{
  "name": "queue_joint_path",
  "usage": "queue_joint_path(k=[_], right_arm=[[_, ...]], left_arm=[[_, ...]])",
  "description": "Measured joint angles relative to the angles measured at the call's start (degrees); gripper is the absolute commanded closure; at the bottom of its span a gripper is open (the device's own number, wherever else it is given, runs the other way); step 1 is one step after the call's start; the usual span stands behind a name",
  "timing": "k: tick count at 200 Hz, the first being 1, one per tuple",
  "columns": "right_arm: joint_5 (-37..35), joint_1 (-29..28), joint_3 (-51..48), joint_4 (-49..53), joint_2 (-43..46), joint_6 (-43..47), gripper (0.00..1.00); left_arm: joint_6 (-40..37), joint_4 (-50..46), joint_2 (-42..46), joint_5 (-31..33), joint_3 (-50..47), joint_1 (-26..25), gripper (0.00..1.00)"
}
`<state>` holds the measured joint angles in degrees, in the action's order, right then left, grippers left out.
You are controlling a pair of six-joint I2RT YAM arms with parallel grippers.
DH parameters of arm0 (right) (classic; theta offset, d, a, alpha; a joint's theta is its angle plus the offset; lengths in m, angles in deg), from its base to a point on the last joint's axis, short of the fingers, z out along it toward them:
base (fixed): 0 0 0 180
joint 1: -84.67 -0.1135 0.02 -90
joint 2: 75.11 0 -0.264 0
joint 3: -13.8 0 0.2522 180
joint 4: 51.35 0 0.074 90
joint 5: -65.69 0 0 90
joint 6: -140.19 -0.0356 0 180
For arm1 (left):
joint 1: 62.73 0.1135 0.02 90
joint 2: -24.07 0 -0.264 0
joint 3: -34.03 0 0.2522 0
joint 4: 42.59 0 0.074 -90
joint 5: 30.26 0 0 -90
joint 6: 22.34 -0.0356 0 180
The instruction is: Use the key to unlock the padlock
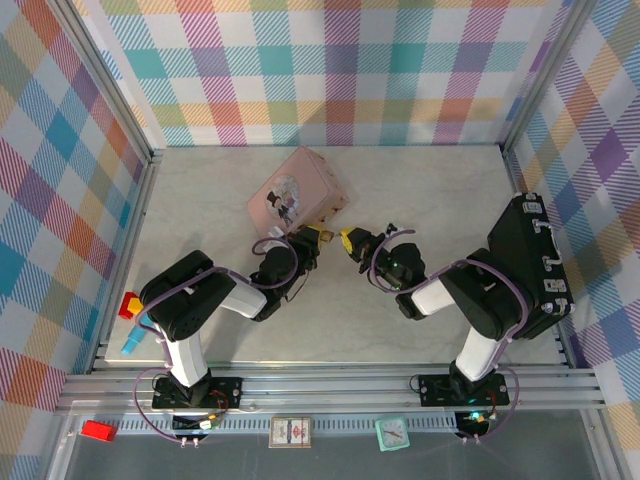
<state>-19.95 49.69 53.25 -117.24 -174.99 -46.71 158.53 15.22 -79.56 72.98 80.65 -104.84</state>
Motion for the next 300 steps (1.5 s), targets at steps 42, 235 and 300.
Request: queue_joint_path(k=[42, 235, 300], right_arm=[[-3.3, -1.7, -0.5, -1.5, -1.1, -0.2, 1.00], [6.9, 1.5, -4.1, -4.3, -5.5, -0.3, 1.00], [14.9, 4.5, -7.3, -0.3, -8.3, 2.2, 1.00]], left_arm=[[-0.2, -0.9, 0.3, 1.5, 0.0, 0.0, 1.00], [-3.7, -6.0, 0.4, -3.2, 0.0, 1.2, 1.00], [-5.5, -6.2, 0.5, -15.6, 0.2, 6.5, 1.00]])
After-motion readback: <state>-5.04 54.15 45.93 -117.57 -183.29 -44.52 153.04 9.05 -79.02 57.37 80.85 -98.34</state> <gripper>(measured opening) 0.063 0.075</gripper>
